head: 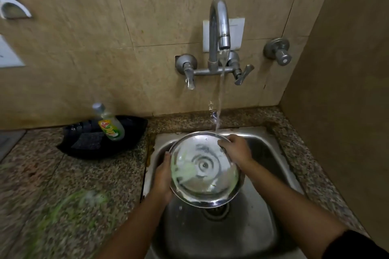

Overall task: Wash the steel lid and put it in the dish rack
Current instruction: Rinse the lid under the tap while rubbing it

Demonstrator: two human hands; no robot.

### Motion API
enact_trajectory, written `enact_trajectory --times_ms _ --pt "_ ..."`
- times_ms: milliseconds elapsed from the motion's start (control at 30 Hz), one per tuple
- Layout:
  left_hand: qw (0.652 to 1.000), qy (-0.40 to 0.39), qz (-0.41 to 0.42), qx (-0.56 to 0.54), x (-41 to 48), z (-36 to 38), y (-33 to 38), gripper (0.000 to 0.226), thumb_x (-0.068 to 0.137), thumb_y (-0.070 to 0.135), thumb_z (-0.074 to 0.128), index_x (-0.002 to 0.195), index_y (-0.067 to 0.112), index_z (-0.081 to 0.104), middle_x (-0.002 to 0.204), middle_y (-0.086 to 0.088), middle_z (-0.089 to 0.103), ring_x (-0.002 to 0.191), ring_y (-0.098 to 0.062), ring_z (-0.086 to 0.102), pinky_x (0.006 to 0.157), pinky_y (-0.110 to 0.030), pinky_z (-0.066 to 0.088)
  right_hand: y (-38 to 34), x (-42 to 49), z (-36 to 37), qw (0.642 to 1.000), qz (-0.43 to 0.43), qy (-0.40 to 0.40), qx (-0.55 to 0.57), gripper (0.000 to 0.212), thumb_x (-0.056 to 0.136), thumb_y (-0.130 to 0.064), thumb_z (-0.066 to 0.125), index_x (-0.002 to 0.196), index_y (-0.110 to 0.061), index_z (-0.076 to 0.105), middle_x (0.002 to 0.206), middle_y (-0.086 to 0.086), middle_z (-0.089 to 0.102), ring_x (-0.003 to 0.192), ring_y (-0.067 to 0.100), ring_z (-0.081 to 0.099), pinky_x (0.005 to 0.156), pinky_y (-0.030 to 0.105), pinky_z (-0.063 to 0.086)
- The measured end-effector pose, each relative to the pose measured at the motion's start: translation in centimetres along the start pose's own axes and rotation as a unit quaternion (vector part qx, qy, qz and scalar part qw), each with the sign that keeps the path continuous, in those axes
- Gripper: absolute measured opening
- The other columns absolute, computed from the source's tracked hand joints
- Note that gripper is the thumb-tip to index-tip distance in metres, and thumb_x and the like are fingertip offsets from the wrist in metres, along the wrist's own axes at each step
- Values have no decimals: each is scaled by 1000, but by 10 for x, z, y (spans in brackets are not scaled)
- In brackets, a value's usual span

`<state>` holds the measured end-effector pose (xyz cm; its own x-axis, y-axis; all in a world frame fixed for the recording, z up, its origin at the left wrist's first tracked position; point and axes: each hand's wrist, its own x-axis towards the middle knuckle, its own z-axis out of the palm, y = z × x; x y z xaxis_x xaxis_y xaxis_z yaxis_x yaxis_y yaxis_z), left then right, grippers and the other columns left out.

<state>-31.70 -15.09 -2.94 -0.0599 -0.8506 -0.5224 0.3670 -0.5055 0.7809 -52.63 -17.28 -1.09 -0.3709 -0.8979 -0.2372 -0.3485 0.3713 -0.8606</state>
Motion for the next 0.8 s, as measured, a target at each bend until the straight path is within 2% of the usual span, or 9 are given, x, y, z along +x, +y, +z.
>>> enact_trajectory --times_ms 67,133,233,333,433,600,667,733,800 --pt "999 42 21 11 -4 16 1 42 99 43 39 95 13 69 97 -15 73 87 -28 68 72 -35 55 7 0 12 972 -93 54 -207 35 90 -30 55 123 -18 55 124 6 63 115 25 57 93 36 45" --pt "998 53 7 18 -6 34 2 45 98 44 39 95 11 70 87 -11 74 82 -27 69 65 -31 52 4 -1 26 922 -192 45 -334 61 94 -43 42 147 -17 28 154 6 32 143 24 27 115 42 22" --pt "998 50 6 32 -2 58 7 44 97 46 42 90 13 70 88 -11 73 80 -24 69 68 -31 52 -16 -11 44 874 -297 -51 -382 67 95 -48 19 153 -16 5 162 3 2 149 17 -3 121 42 3" --pt "998 57 32 15 14 67 15 42 94 50 44 89 16 68 97 -9 72 84 -19 68 77 -31 52 -19 -37 36 825 -388 -148 -383 66 92 -42 10 153 -18 4 162 -1 0 148 11 -4 118 30 -2" --pt "998 65 17 -3 37 55 18 63 80 67 49 97 10 71 99 -18 75 93 -35 71 94 -52 52 2 -44 0 796 -398 -156 -428 60 98 -43 18 152 -25 1 161 -6 -2 148 10 -4 114 27 -7" --pt "998 60 19 15 21 59 18 50 91 54 46 95 11 71 96 -16 75 92 -35 70 90 -54 54 14 2 -38 843 -252 -1 -475 81 84 -57 2 152 -15 2 162 5 2 149 22 2 118 37 3" --pt "997 74 6 27 15 71 16 50 93 51 45 92 8 71 87 -15 74 86 -34 70 87 -49 56 -5 21 -25 861 -234 41 -450 77 90 -56 9 152 -10 6 161 8 8 149 21 4 119 39 2" --pt "997 75 -2 30 10 82 15 51 94 51 43 91 8 70 81 -13 74 81 -31 70 79 -43 57 -26 24 -1 875 -263 12 -406 71 95 -50 22 151 -10 6 161 10 10 149 22 5 121 41 4" --pt "999 48 -4 3 9 89 20 51 96 50 40 99 8 69 87 -14 73 82 -27 69 74 -36 55 -40 6 18 854 -329 -69 -397 64 100 -42 23 152 -15 -1 162 6 -1 148 17 -4 121 39 2"
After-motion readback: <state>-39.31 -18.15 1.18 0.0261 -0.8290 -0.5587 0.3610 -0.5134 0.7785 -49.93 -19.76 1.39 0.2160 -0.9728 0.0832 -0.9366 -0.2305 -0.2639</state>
